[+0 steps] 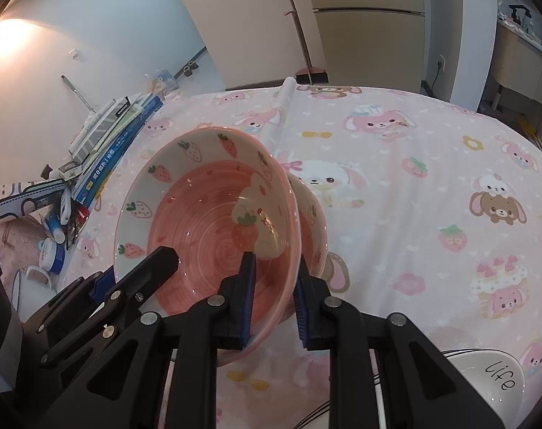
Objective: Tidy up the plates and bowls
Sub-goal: 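Lower the held bowl into the other pink strawberry bowl with both tools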
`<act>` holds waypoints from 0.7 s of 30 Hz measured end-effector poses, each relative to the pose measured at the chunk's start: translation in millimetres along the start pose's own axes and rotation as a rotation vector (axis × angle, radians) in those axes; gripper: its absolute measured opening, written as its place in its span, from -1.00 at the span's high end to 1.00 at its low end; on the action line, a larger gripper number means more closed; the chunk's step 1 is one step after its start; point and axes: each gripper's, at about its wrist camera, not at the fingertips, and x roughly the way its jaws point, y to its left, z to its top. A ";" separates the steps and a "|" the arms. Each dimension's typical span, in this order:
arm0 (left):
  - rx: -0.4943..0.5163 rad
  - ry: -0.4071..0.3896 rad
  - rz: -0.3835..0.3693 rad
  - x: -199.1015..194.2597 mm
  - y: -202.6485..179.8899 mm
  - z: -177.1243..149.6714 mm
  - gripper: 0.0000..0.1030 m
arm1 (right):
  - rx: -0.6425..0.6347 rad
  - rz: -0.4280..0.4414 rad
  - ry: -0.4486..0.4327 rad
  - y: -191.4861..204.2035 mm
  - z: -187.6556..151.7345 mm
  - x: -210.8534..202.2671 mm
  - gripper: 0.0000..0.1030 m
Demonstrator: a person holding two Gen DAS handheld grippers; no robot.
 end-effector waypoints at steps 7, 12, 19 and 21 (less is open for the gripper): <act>0.006 -0.006 0.013 0.4 -2.3 -1.1 0.53 | -0.012 -0.019 -0.009 3.8 -0.8 0.4 0.58; -0.007 0.006 0.012 0.7 -0.3 -0.2 0.53 | -0.049 -0.061 -0.025 9.6 -2.3 -0.3 0.57; -0.031 0.007 -0.012 4.5 6.7 0.7 0.57 | -0.115 -0.157 -0.059 17.1 -5.0 0.8 0.57; -0.042 0.007 -0.022 4.8 9.2 0.8 0.59 | -0.113 -0.158 -0.059 16.7 -4.4 0.3 0.57</act>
